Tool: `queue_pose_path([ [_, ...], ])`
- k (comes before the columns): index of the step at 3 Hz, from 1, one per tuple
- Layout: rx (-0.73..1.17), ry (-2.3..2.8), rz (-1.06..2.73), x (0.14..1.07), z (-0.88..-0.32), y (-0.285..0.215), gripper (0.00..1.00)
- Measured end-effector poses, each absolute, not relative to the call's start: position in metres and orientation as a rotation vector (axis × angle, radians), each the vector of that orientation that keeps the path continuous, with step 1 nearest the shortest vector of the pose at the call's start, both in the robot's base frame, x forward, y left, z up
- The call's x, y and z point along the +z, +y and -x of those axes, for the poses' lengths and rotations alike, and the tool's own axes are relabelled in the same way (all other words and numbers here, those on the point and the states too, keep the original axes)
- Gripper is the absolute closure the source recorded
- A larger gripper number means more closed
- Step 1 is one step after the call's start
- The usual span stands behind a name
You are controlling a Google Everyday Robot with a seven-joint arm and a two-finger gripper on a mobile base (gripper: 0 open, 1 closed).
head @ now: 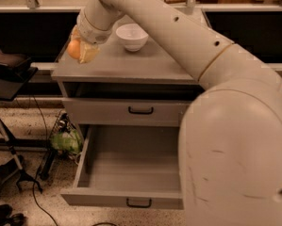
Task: Pick orange from middle drawer and place on counter
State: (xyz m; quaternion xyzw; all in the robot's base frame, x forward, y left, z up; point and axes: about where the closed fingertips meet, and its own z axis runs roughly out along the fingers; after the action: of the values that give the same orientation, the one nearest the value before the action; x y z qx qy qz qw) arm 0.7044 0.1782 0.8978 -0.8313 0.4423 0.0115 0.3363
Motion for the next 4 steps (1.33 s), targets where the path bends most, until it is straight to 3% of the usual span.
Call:
queue_pose_path([
  [2,0.016,1.453,2.096,0.889,-0.747,0.209,1.00],
  [3,0.000,1.598,2.085,0.877,-0.760,0.215,0.81],
  [4,0.004,1.719,2.075,0.856,-0.773,0.211,0.50],
])
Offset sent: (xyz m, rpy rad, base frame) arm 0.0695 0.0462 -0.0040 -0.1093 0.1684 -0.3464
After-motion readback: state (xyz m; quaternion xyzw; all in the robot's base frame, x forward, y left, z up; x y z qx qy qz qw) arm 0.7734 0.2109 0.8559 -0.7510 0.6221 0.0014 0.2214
